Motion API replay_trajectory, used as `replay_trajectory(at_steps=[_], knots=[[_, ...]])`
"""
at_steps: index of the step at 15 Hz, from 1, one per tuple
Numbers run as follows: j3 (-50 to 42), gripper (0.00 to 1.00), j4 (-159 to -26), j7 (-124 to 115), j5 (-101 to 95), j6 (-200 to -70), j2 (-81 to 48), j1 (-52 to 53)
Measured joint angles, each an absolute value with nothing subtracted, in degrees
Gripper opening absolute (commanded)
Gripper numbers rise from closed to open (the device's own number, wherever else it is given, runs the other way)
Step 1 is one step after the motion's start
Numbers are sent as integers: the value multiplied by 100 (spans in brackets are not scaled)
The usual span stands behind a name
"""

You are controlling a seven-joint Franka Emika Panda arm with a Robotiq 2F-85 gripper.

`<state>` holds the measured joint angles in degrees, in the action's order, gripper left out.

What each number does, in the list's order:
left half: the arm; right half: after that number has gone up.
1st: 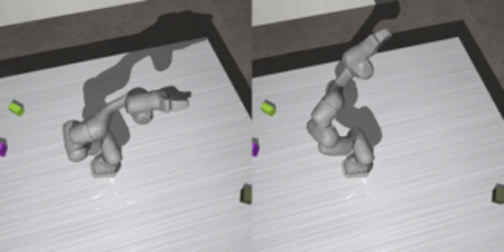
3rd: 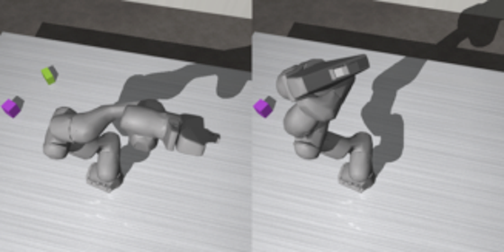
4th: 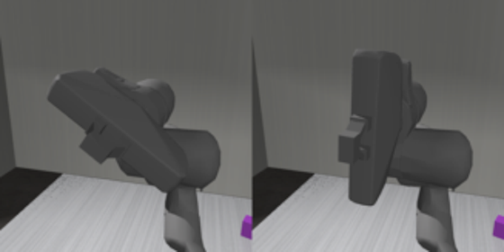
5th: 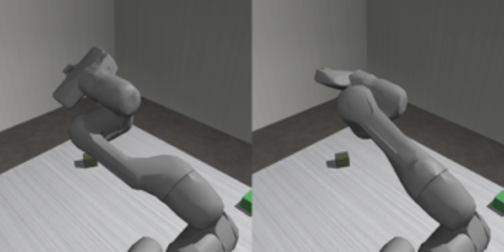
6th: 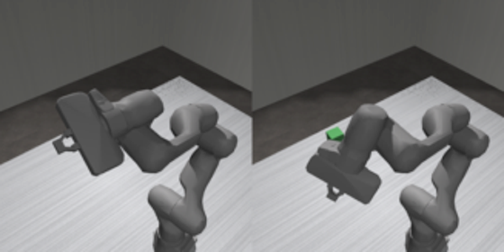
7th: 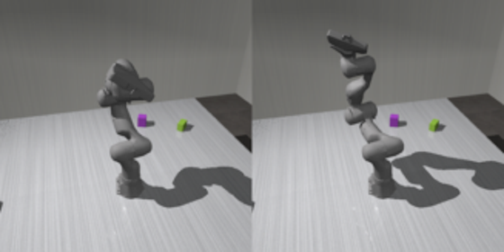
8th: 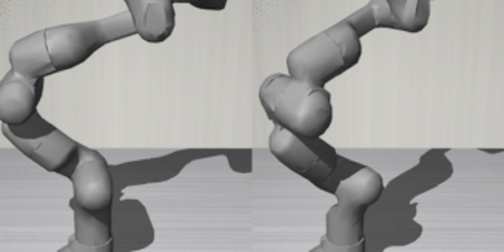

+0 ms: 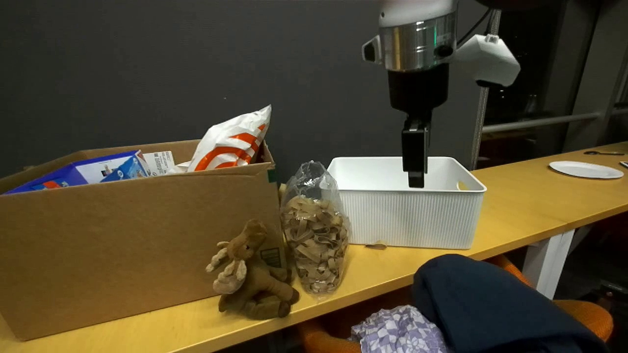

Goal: Take the clothing out of the basket

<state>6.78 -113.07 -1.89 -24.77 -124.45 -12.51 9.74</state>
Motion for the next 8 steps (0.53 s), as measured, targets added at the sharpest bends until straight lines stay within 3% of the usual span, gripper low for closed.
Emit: replay_trajectory(at_steps=[8], knots=[[650, 100, -11788, -1947, -3181, -12446, -475, 993]])
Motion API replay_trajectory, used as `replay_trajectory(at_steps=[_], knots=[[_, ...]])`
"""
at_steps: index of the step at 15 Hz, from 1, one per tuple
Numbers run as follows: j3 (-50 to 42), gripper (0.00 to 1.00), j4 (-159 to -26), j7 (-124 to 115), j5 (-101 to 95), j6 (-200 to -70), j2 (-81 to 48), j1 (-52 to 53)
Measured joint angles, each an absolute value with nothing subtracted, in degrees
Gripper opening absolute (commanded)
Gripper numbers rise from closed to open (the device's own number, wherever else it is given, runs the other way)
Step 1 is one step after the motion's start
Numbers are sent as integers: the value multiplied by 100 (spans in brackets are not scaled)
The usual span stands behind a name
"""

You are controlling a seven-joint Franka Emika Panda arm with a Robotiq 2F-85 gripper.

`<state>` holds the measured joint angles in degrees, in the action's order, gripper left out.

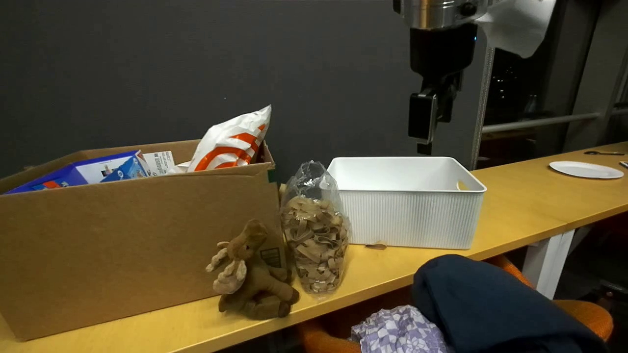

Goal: Take the clothing out of the basket

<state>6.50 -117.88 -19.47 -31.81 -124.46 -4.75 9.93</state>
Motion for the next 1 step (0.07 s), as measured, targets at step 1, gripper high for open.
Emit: replay_trajectory(at_steps=[1], knots=[[650, 100, -11860, -2103, -3231, -12445, -397, 993]])
